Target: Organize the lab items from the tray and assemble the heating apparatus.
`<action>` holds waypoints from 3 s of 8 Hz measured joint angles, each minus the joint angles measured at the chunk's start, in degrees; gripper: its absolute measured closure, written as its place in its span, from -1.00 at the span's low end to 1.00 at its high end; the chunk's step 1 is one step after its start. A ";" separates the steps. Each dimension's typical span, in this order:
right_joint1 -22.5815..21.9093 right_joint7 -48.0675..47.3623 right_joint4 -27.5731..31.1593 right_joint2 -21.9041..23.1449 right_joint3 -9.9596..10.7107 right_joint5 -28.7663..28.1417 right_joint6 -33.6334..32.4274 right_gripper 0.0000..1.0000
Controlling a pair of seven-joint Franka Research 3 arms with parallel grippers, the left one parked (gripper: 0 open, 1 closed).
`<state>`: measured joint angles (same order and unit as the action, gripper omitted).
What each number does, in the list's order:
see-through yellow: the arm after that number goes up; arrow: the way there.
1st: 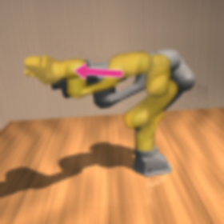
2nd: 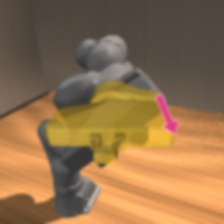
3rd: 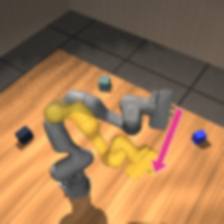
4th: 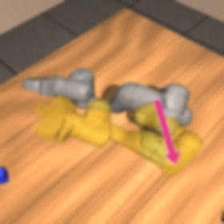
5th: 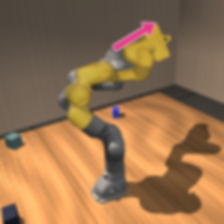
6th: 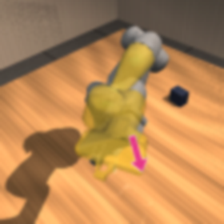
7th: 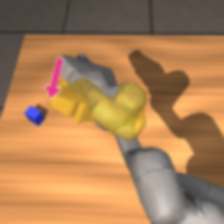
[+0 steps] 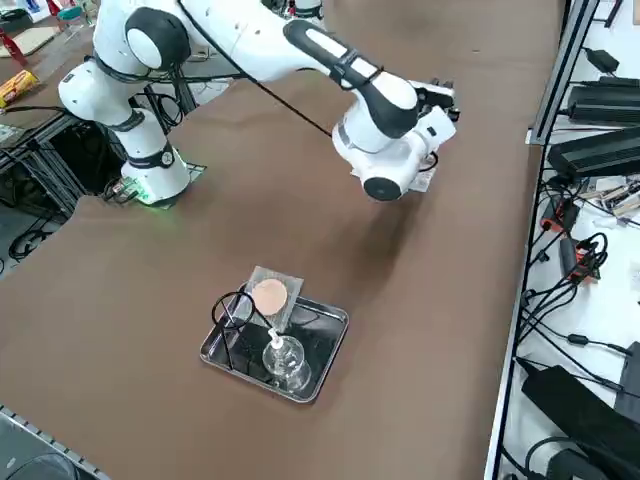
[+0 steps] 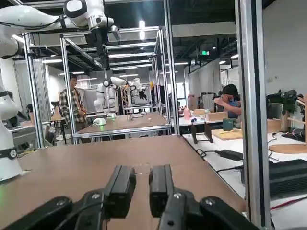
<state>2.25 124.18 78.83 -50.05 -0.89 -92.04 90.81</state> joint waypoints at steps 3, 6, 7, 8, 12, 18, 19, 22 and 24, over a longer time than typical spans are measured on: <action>0.05 1.07 -0.28 -0.67 0.03 0.01 0.00 0.55; 0.05 3.85 -0.28 -1.94 0.03 0.01 -0.03 0.55; 0.03 4.70 -0.29 -2.16 0.04 0.06 -0.03 0.55; -0.02 5.57 -0.29 -2.38 0.03 0.09 -0.02 0.55; -0.03 7.05 -0.31 -2.97 0.45 0.98 0.00 0.53; 0.02 6.61 -0.69 -2.95 0.48 1.01 -0.01 -0.56; 0.05 5.40 -1.14 -2.84 0.95 1.72 0.00 -0.67; 0.49 -1.96 -3.64 0.12 6.12 9.95 -0.03 -0.93; 0.86 -7.66 -3.94 4.32 9.74 16.69 -0.02 -0.93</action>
<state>3.11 116.52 74.89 -45.73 8.85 -75.34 90.79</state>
